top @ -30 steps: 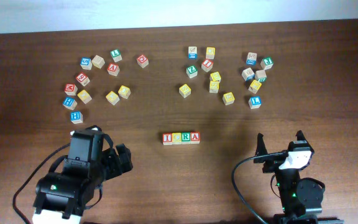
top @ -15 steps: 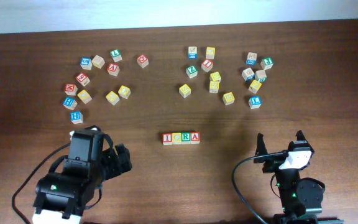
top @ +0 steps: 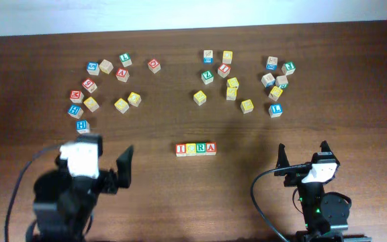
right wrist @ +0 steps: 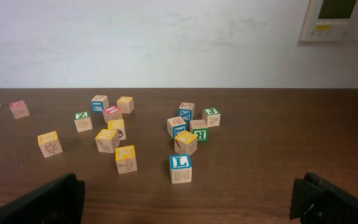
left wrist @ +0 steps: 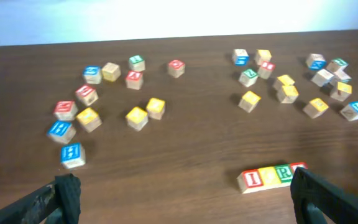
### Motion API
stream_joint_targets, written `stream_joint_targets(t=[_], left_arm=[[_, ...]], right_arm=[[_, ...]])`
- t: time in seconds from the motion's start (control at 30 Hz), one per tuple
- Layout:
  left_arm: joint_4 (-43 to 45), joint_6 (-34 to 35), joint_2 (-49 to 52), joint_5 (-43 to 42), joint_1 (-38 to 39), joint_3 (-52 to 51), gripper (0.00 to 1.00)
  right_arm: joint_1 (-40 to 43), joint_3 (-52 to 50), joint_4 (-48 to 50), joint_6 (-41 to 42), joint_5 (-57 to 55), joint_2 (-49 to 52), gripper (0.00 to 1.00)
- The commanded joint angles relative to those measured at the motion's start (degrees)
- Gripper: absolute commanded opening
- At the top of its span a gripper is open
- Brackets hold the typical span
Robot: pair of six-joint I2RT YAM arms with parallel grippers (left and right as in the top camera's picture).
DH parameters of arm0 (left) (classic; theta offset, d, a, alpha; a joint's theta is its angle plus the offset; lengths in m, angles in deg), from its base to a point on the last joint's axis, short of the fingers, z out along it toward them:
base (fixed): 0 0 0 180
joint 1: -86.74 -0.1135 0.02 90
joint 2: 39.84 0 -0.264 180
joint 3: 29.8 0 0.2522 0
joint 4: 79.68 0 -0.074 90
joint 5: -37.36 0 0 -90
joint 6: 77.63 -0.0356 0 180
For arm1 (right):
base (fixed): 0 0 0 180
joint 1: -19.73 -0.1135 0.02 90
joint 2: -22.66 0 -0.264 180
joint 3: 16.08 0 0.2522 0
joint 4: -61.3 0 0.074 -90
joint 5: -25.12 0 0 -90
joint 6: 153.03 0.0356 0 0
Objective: Spell out ICRA
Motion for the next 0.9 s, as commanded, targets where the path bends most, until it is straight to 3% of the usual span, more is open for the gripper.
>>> stream_joint_targets(t=[0.0, 0.2, 0.33, 0.53, 0.87], left_arm=[[0.44, -1.62, -9.51, -1.09, -3.39, -7.98, 0.99], [20.09, -1.64, -22.88, -0.87, -3.91, -24.94, 0.99], [32.24, -1.57, -26.08, -0.90, -2.97, -32.76, 0.99], [35.54, 1.49, -29.59, 5.64, -1.77, -37.00, 0.99], [43.41, 1.44, -29.40, 7.85, -1.84, -43.34, 0.99]], right_arm=[[0.42, -0.28, -0.44, 0.24, -0.66, -0.42, 0.99], [0.42, -0.28, -0.44, 0.24, -0.66, -0.42, 0.98], [0.42, -0.28, -0.44, 0.24, -0.66, -0.42, 0.99], [0.42, -0.28, -0.44, 0.24, -0.66, -0.42, 0.98], [0.42, -0.28, -0.44, 0.24, -0.66, -0.42, 0.98]])
